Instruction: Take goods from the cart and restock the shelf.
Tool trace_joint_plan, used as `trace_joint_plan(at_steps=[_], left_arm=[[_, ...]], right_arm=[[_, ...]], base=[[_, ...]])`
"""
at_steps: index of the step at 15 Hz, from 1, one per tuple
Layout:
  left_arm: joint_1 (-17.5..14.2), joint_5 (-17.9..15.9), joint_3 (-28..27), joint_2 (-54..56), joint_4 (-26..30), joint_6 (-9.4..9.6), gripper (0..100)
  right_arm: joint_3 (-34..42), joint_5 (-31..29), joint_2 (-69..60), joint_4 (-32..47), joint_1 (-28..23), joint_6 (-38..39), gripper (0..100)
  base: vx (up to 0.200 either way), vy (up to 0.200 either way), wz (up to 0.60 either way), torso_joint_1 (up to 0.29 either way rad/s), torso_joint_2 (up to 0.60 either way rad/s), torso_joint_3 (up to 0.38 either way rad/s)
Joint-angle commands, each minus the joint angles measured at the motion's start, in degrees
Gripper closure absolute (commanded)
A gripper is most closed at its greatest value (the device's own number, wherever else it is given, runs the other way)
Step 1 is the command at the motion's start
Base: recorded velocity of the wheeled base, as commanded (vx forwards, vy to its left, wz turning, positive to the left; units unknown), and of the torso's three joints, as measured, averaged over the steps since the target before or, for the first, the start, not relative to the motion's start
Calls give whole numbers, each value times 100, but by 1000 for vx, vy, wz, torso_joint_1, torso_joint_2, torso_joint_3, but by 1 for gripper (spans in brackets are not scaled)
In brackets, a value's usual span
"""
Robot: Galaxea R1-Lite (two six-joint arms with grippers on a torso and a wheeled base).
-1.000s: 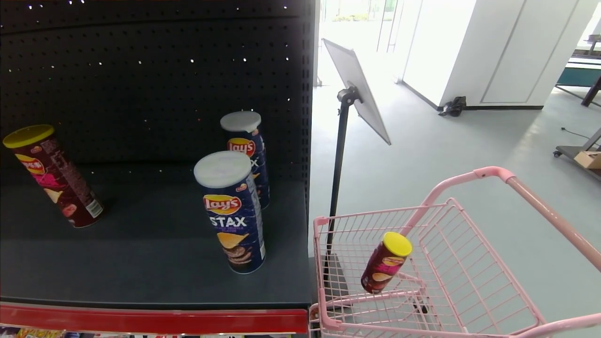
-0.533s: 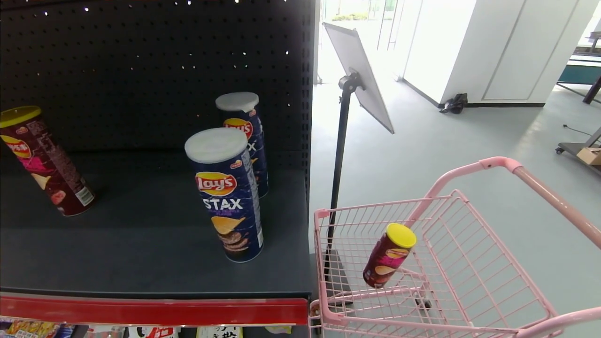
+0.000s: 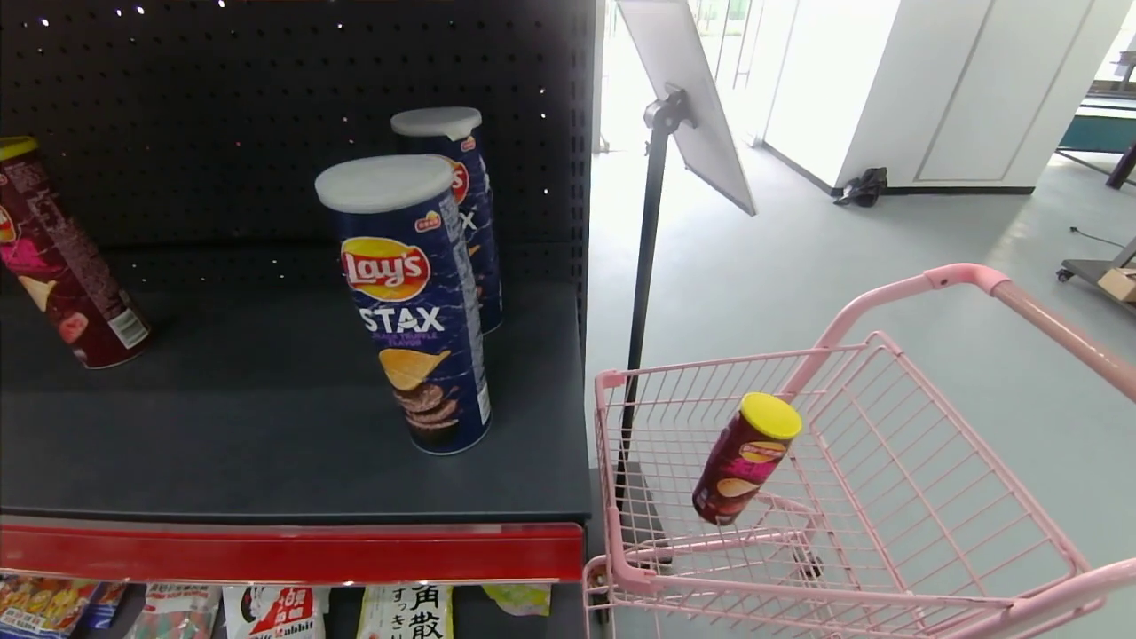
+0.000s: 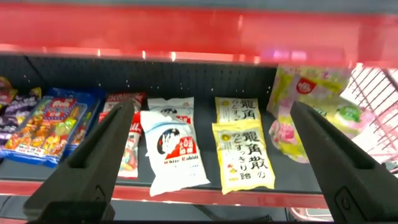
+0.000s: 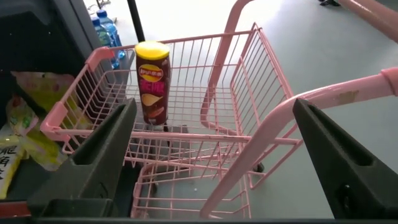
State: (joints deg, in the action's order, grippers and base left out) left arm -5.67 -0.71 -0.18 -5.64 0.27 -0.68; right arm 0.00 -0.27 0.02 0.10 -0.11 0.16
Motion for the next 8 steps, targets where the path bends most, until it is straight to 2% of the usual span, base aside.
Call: trace_joint_plan(at_steps=[1, 5, 8], left_arm=[[-4, 0, 1, -7, 0, -2, 0], [-4, 0, 1, -7, 0, -2, 0], [-4, 0, 1, -7, 0, -2, 0]], right_arm=[[0, 0, -2, -1, 2, 2, 0], [0, -8, -2, -10, 2, -7, 0], [0, -8, -2, -10, 2, -16, 0]], base=[[0, 0, 0, -222, 554, 325], [0, 0, 0, -201, 505, 308], [0, 0, 0, -54, 145, 93]])
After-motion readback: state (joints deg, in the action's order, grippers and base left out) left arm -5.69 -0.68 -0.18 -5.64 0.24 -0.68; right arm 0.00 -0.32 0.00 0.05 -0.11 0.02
